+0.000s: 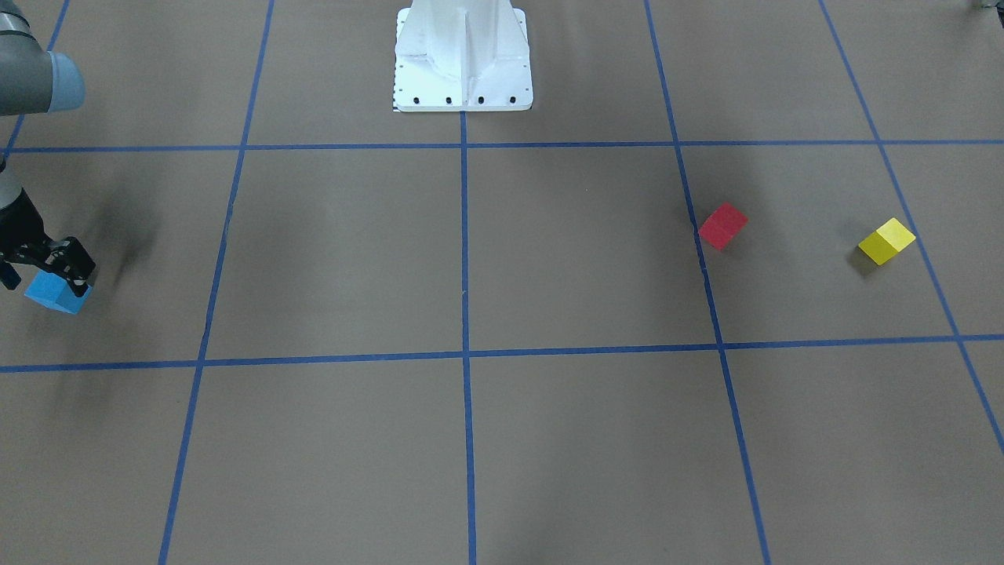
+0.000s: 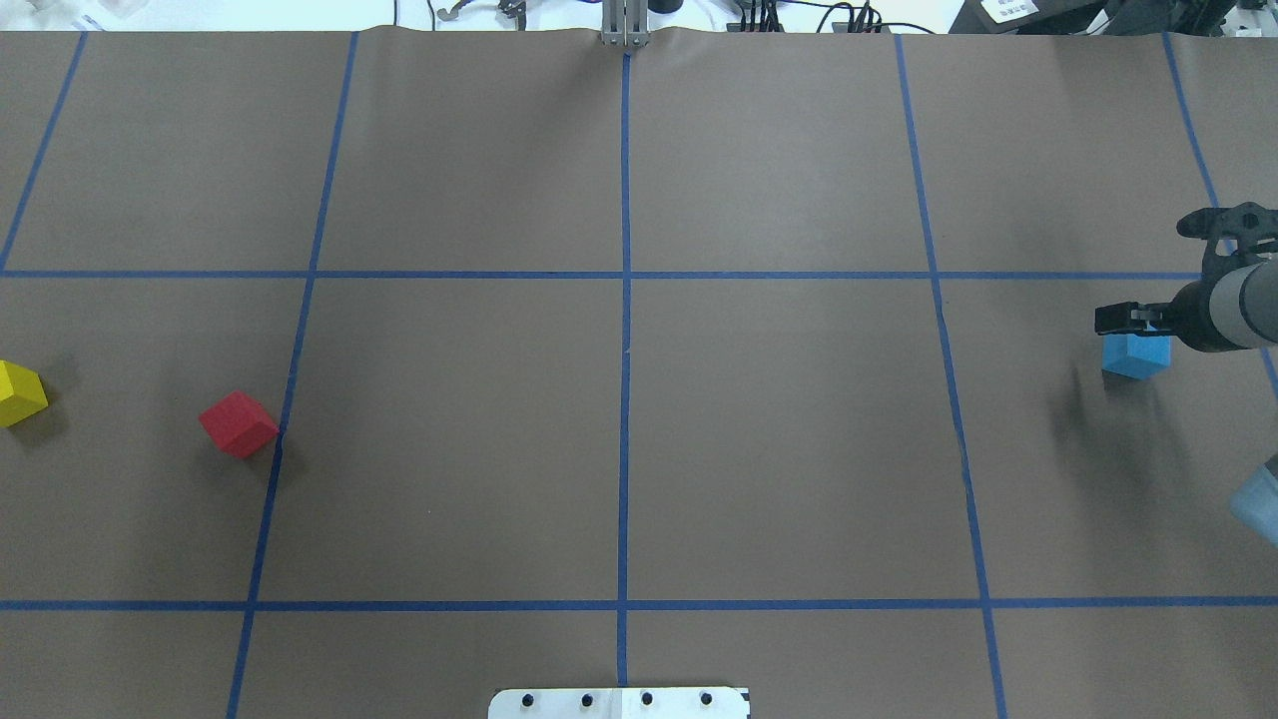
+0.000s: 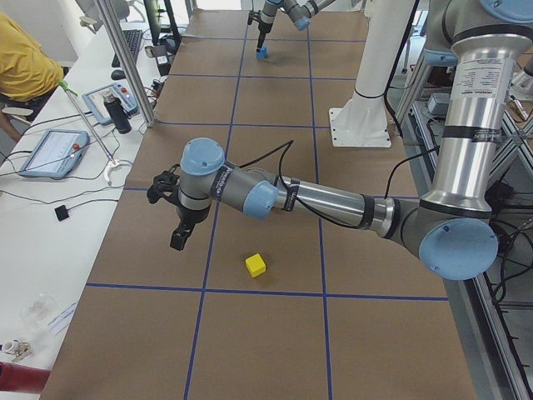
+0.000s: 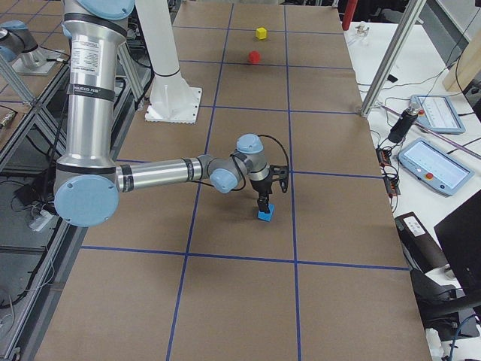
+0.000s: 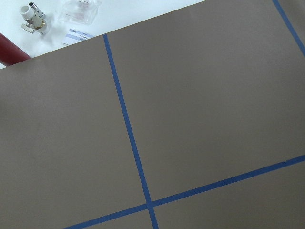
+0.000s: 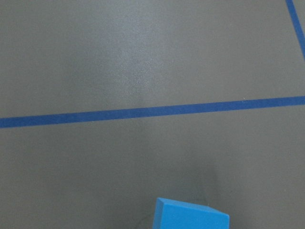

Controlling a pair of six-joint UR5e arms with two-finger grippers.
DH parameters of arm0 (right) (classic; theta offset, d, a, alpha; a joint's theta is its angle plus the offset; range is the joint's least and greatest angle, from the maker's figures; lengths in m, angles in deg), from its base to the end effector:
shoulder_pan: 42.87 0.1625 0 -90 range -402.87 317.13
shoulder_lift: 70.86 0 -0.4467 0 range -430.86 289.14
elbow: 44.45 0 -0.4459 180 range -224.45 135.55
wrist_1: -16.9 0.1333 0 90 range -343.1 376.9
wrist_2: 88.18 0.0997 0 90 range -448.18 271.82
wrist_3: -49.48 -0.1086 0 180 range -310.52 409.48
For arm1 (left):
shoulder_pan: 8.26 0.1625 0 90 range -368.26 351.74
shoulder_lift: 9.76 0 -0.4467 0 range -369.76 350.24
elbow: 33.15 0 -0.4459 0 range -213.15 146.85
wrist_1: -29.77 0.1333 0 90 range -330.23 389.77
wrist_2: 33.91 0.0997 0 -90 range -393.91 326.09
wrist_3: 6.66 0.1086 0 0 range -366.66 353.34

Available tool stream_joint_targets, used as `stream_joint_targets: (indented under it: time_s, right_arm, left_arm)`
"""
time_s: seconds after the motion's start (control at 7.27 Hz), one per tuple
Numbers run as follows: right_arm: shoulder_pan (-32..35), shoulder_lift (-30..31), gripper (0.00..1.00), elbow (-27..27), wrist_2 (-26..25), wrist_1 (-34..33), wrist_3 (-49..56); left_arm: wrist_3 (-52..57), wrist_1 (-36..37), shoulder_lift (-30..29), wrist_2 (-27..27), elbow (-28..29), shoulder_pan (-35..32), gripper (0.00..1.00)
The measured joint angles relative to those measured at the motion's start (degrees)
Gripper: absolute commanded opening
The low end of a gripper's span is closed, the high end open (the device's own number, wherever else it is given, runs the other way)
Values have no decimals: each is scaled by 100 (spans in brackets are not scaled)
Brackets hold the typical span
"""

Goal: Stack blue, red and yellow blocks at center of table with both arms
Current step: 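Lower the right gripper onto the blue cube and grasp it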

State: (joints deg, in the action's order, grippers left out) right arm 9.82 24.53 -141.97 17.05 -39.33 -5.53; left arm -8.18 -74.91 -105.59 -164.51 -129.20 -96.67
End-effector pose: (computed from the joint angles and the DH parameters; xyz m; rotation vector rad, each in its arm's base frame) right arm -0.2475 -0.4976 0.6171 0.2464 -0.6283 0.2139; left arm -0.0457 -0.6093 0.5443 0.4248 0.7075 0.1653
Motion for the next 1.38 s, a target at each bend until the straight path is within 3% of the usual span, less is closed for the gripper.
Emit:
stream_joint_targets:
  time_s: [0.14,0.28,0.41,0.96,1.38]
  right_arm:
    - [-18,2,77,68,-55,2,-2]
    - [-75,8,17,128,-114,2,-6]
    - [-165,10,0,192,-175,4,-9]
    - [-307,-72,0,-156,-201,-18,47]
    - [-358,-1058,0,-356,-37,-449,13]
  left_arm:
    - [-9,-68,13,0,-1,0,100]
    - [-15,-98,17,0,-2,-1,100]
    - [-20,-109,19,2,-1,0,100]
    - [-24,-115,27,0,16,3,100]
    - [-24,-115,29,2,45,2,100]
